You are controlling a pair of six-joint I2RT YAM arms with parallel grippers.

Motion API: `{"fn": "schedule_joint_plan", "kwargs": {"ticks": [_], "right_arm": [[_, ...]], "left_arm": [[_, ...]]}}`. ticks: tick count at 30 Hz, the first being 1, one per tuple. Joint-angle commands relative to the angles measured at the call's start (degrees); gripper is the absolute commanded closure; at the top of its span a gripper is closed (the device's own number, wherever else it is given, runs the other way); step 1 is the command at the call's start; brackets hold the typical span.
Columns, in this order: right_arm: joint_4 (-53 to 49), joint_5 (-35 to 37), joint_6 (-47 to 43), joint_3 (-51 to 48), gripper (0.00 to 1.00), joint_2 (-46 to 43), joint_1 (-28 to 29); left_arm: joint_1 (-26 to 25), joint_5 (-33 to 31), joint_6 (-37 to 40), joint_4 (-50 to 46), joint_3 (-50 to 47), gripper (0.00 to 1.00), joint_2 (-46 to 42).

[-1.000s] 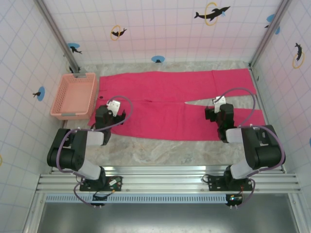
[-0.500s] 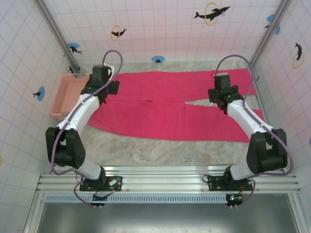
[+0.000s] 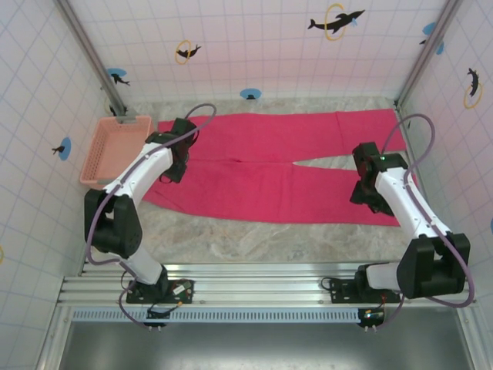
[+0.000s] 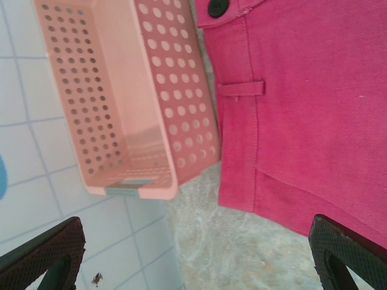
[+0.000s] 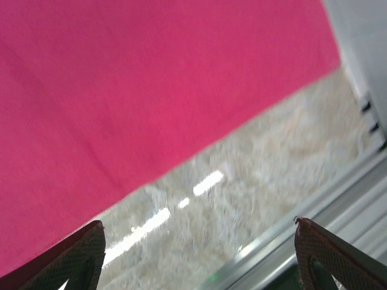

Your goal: Roll up the long pants

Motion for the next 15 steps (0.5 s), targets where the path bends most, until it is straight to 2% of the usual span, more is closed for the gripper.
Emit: {"fn": "schedule_joint_plan", "kwargs": {"ticks": [1, 6, 10, 15], "right_arm": [[-2.5, -8.0, 11.7, -5.5, 0.2, -1.5, -1.8], [-0.3, -9.7, 23.5, -11.4, 0.23, -2.8, -1.8], [7.0, -13.4, 30.6, -17.2, 0.24, -3.5, -2.7], [13.3, -13.2, 33.8, -20.6, 0.23, -2.6, -3.5]], "left_arm": [[-2.2, -4.4, 3.4, -0.3, 0.5, 0.03, 1.9], [-4.1, -4.4, 3.2, 2.1, -3.7, 0.03, 2.7], [-4.3, -3.5, 3.9, 2.8, -3.9, 0.03, 2.7], [-4.3, -4.0, 3.9, 2.4, -2.0, 0.03, 4.8]]}}
